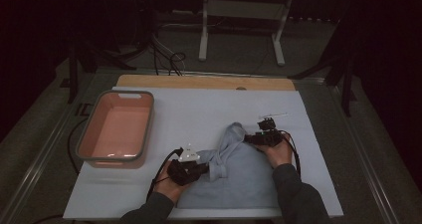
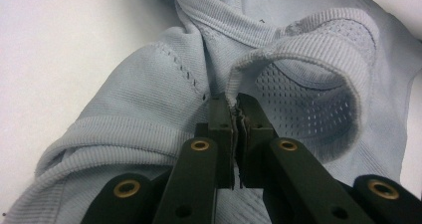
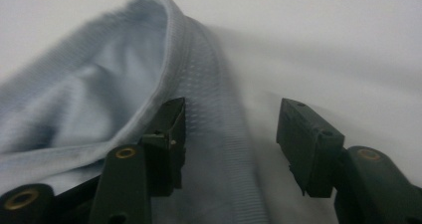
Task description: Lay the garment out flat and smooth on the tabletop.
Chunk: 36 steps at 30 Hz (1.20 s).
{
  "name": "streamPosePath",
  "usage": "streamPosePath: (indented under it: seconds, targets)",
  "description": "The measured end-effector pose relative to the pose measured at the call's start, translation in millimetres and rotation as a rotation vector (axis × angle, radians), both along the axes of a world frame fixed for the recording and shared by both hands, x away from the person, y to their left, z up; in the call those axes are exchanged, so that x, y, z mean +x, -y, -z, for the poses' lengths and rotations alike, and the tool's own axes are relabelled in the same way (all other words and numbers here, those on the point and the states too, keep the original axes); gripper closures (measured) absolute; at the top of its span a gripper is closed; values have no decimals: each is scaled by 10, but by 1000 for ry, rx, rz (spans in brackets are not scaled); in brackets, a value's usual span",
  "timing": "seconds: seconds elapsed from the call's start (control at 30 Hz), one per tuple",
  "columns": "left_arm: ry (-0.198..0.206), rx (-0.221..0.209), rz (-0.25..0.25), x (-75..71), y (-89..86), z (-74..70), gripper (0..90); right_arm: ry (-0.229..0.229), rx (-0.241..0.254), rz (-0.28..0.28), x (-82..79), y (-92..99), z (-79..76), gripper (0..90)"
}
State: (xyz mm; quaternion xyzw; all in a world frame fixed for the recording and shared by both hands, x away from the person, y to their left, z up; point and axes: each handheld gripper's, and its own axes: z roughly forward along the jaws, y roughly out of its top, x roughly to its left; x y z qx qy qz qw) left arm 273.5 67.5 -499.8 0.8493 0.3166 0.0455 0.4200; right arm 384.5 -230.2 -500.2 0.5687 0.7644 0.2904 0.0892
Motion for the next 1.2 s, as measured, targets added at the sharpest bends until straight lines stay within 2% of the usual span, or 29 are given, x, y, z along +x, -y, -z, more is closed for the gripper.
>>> streamPosePath:
  seconds: [0.13,0.2,0.23,0.33,0.4,0.5,0.57,0.7,0.87,0.93,1.03,1.2]
  targets:
    - [-2,4,1,3,8,1,874,-13,-53,-5,12,-58,45,518]
    - [0,4,1,2,8,1,874,5,-91,-4,6,-97,50,570]
    - [-2,3,2,2,7,-1,874,4,-108,4,1,-118,47,616]
    - [-1,7,5,6,4,-7,874,14,-140,-27,-30,-175,45,762]
    - [-2,4,1,4,8,-7,874,12,-143,-46,-42,-191,39,835]
    - [0,-4,-3,-1,5,-20,874,1,-81,-41,-51,-149,18,877]
    - [4,-2,-2,12,-5,-37,874,25,-57,-28,-79,-107,-33,879]
    - [21,-18,-10,44,-11,-120,874,124,-2,11,-156,58,-254,882]
    - [65,-44,-30,125,-9,-313,873,245,91,71,-309,360,-594,885]
    - [80,-49,-33,158,1,-380,872,272,109,83,-383,445,-672,886]
    - [92,-53,-37,200,29,-438,871,313,103,97,-479,534,-734,887]
    - [96,-54,-33,273,105,-467,868,369,128,142,-636,705,-830,887]
